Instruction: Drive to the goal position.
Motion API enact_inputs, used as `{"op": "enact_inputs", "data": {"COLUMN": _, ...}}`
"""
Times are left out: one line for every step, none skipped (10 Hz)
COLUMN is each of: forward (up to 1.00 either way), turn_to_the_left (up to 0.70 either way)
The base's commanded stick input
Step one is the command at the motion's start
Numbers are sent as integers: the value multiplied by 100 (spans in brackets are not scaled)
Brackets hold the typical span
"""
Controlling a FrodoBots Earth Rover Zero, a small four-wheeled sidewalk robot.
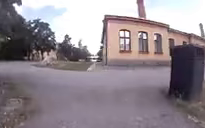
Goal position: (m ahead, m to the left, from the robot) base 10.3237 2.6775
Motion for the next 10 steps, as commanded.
{"op": "enact_inputs", "data": {"forward": 85, "turn_to_the_left": -6}}
{"op": "enact_inputs", "data": {"forward": 85, "turn_to_the_left": -22}}
{"op": "enact_inputs", "data": {"forward": 85, "turn_to_the_left": -12}}
{"op": "enact_inputs", "data": {"forward": 85, "turn_to_the_left": 1}}
{"op": "enact_inputs", "data": {"forward": 85, "turn_to_the_left": 1}}
{"op": "enact_inputs", "data": {"forward": 85, "turn_to_the_left": 1}}
{"op": "enact_inputs", "data": {"forward": 85, "turn_to_the_left": 1}}
{"op": "enact_inputs", "data": {"forward": 85, "turn_to_the_left": 1}}
{"op": "enact_inputs", "data": {"forward": 85, "turn_to_the_left": 1}}
{"op": "enact_inputs", "data": {"forward": 85, "turn_to_the_left": 1}}
